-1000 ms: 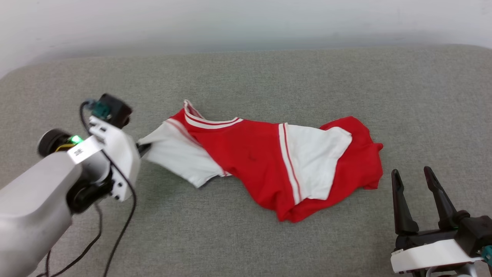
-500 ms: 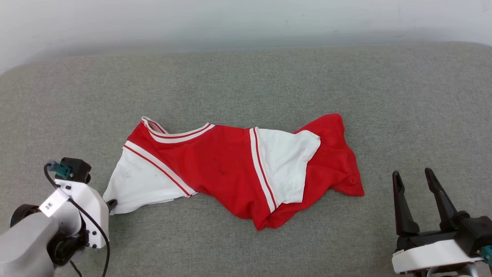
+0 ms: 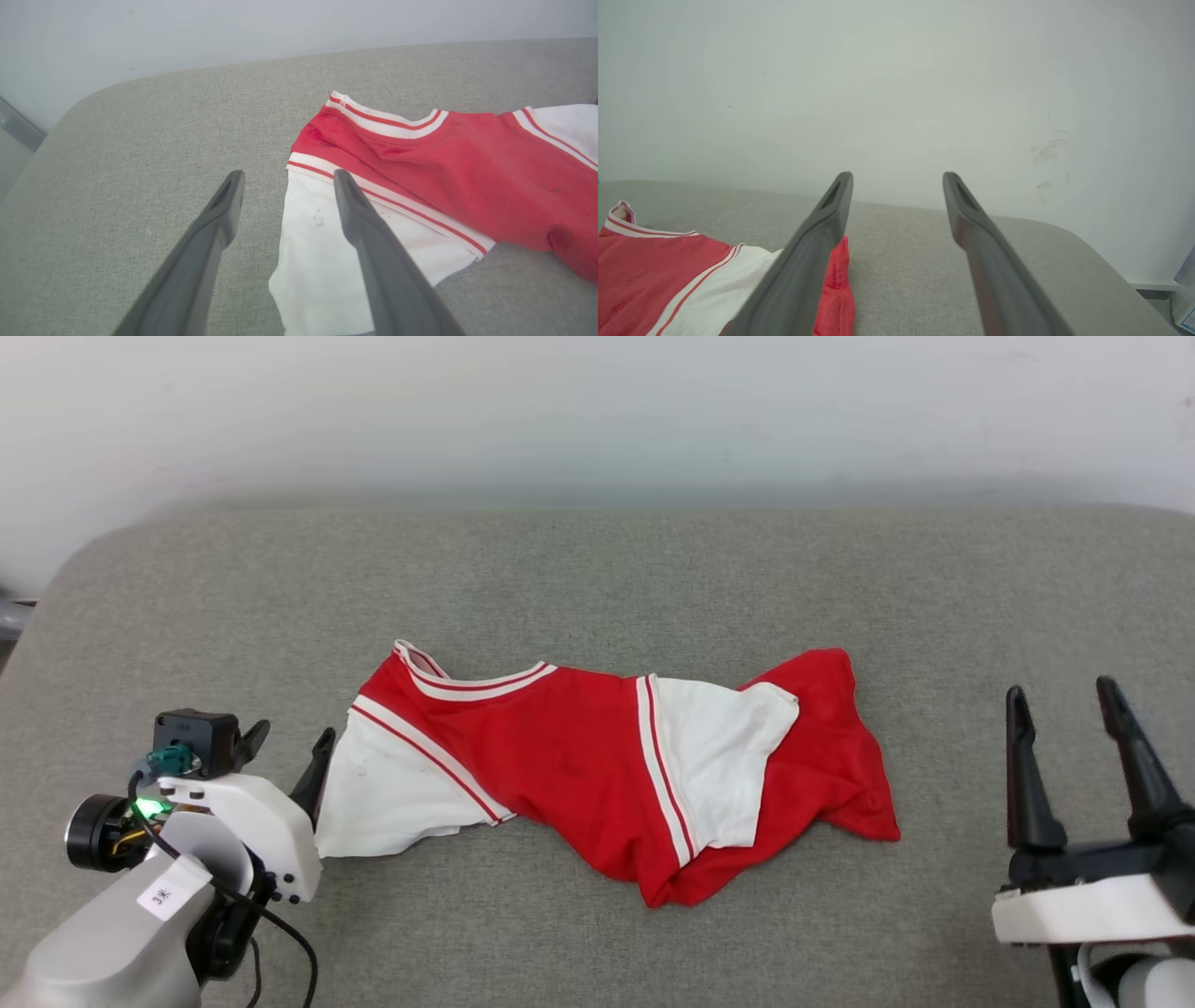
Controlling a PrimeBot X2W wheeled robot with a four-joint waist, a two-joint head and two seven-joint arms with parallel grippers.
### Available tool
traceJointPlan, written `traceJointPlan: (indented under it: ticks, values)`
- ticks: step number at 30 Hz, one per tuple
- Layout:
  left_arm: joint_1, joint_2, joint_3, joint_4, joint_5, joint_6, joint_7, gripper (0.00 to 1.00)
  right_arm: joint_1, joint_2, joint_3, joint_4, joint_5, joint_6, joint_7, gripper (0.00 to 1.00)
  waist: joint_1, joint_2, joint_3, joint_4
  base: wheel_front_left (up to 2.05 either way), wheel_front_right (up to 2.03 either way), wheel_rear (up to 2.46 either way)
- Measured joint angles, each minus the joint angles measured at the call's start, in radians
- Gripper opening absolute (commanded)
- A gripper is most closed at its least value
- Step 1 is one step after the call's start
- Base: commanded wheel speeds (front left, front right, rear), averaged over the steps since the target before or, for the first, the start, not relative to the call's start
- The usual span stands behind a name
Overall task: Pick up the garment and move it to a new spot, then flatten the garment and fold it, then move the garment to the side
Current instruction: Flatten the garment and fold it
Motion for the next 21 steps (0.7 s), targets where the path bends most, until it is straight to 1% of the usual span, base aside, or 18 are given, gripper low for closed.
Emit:
traceJointPlan:
  ticks: [3,5,6,9,12,15,17,21]
  values:
    - [0.020,-0.003,0.033,-0.057,0.033,0.055,-0.031,1.00,-0.038,-0.027,0.001,-0.017,-0.003,0.000,0.000,1.00,0.0000,0.0000,-0.013,0.015,0.00,0.00,0.00]
    - [0.044,-0.007,0.063,-0.103,0.064,0.097,-0.038,1.00,-0.069,-0.057,0.010,-0.026,0.001,0.000,0.000,1.00,0.0000,0.0000,-0.019,0.024,0.00,0.00,0.00]
    - [0.060,-0.011,0.082,-0.134,0.090,0.122,-0.039,1.00,-0.086,-0.074,0.016,-0.026,0.002,0.000,0.000,1.00,0.0000,0.0000,-0.022,0.029,0.00,0.00,0.00]
    - [0.108,-0.036,0.185,-0.243,0.185,0.192,-0.039,1.00,-0.143,-0.128,0.046,-0.020,0.015,0.000,0.000,1.00,0.0001,0.0000,-0.024,0.045,0.00,0.00,0.00]
    - [0.191,-0.055,0.265,-0.321,0.293,0.244,-0.041,1.00,-0.200,-0.191,0.093,0.006,0.028,0.000,0.000,1.00,0.0001,0.0000,-0.021,0.060,0.00,0.00,0.00]
    - [0.268,-0.094,0.342,-0.381,0.366,0.270,-0.041,1.00,-0.259,-0.250,0.157,0.045,0.042,0.000,0.000,1.00,0.0001,0.0000,-0.014,0.072,0.00,0.00,0.00]
    - [0.310,-0.118,0.385,-0.409,0.416,0.277,-0.041,1.00,-0.300,-0.299,0.201,0.088,0.064,0.000,0.001,1.00,0.0001,0.0000,-0.009,0.081,0.00,0.00,0.00]
    - [0.391,-0.182,0.475,-0.456,0.506,0.278,-0.042,1.00,-0.384,-0.394,0.320,0.141,0.121,0.000,0.092,1.00,0.0001,0.0000,0.002,0.097,0.00,0.00,0.00]
